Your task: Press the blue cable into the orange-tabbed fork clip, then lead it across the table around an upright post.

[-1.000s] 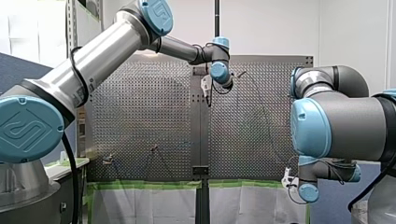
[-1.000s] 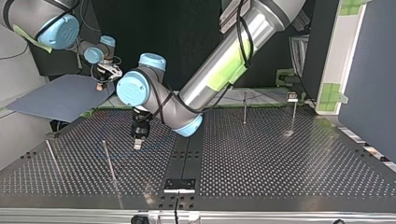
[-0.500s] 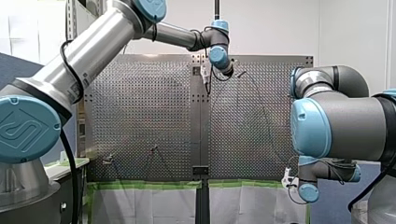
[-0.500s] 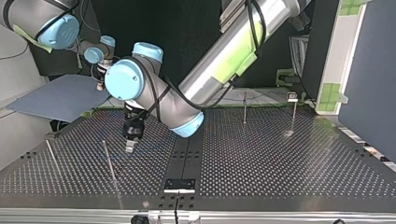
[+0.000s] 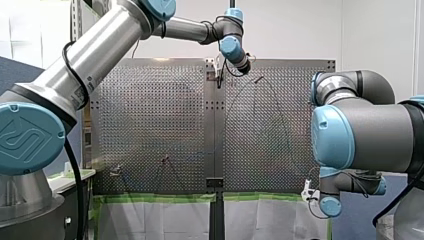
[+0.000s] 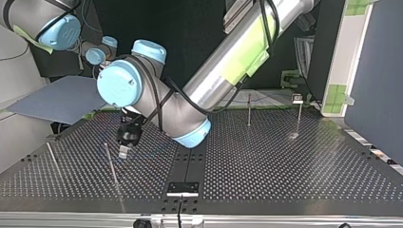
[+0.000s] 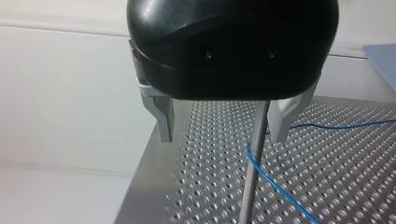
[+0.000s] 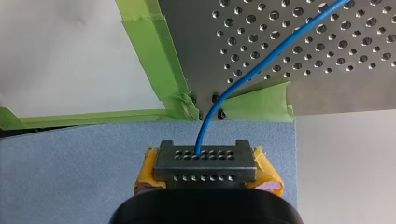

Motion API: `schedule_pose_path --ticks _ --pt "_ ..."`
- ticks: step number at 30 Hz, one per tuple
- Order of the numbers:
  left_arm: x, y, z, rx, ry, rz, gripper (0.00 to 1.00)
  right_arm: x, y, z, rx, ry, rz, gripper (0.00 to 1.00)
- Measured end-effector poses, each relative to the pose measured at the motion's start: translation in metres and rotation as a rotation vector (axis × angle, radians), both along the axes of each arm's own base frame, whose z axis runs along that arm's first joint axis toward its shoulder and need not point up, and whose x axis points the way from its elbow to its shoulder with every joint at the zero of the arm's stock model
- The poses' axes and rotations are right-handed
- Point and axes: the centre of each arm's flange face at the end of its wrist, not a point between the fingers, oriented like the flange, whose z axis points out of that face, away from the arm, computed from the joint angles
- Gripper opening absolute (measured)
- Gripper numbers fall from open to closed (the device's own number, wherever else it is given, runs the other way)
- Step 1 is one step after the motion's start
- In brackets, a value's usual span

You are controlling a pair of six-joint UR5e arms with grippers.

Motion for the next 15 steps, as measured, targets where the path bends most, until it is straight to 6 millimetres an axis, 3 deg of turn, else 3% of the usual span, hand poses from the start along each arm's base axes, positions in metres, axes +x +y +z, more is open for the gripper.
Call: schedule_pose_path --ticks 9,15 --pt "-0.012 -0.006 0.029 0.012 -0.003 -0.08 0.99 0.0 -0.001 0.0 -0.002 0.0 0.0 0.0" --pt "-0.016 -0.006 0.032 0.032 0.022 -0.102 0.99 0.001 -0.001 0.001 -0.002 0.002 0.002 0.0"
